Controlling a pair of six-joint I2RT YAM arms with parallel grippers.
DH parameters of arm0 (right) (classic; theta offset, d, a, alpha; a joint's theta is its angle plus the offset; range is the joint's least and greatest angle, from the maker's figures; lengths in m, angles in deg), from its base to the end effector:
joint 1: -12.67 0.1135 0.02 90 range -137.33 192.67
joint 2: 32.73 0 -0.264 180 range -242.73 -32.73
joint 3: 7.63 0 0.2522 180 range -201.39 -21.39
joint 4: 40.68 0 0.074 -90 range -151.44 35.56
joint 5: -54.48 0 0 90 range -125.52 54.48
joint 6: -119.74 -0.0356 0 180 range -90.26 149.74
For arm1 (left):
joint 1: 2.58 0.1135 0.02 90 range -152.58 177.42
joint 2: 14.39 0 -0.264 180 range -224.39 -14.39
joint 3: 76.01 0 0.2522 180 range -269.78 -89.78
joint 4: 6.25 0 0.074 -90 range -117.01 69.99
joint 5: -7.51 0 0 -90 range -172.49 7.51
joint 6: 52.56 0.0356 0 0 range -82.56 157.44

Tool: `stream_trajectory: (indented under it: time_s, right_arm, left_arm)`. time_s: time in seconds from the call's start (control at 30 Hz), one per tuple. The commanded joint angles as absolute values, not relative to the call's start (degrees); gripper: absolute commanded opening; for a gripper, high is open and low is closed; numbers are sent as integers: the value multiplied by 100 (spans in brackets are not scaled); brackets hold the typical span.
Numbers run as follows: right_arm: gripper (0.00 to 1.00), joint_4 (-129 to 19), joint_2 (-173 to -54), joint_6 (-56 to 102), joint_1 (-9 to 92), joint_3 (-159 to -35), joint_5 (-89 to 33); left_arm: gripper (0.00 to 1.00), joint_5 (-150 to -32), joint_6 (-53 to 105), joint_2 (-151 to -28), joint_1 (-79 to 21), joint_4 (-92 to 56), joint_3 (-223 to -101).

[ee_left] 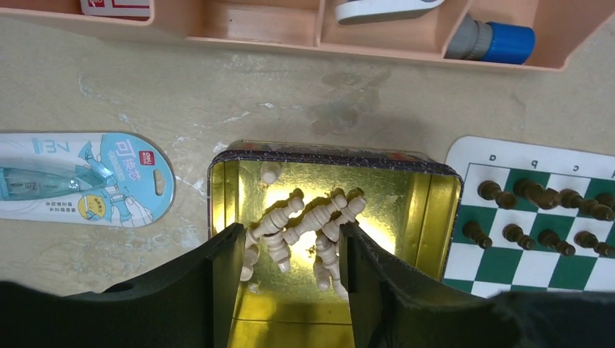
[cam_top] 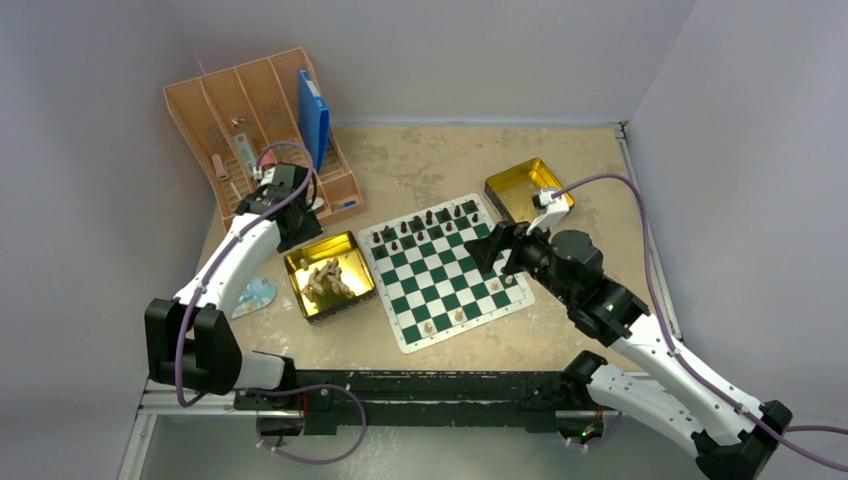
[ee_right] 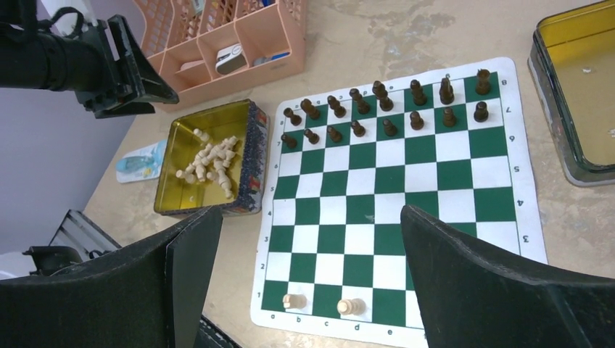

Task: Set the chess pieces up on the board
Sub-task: Pick up the chess piece from the storage box.

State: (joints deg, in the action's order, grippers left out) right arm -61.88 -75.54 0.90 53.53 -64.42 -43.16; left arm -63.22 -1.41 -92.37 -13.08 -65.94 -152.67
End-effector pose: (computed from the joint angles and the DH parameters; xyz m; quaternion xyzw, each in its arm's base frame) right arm 0.1388 0.1138 0.3401 -0.0346 0.7491 0.3360 0.5700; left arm 0.2669 -0.0375 0.2718 -0.2744 0.9152 0.0442 0.2919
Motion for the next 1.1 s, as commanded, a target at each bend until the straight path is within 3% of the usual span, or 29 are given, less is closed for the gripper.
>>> stream_trajectory:
  time_s: [0.0, 0.47, 1.07]
  right_arm:
    - [95, -5693, -7540, 220, 5365, -6439, -4119]
    - [95, -5494, -7743, 331, 5366, -6651, -3780]
    - [95, -5285, -7736, 195, 5363, -6733, -3570]
  left_arm:
    - [49, -6443, -99, -9368, -1107, -6220, -15116]
    - [35, -6618, -122, -9702, -917, -5683, -14571]
    - [32, -6188, -503, -10178, -917, -5338, -14342]
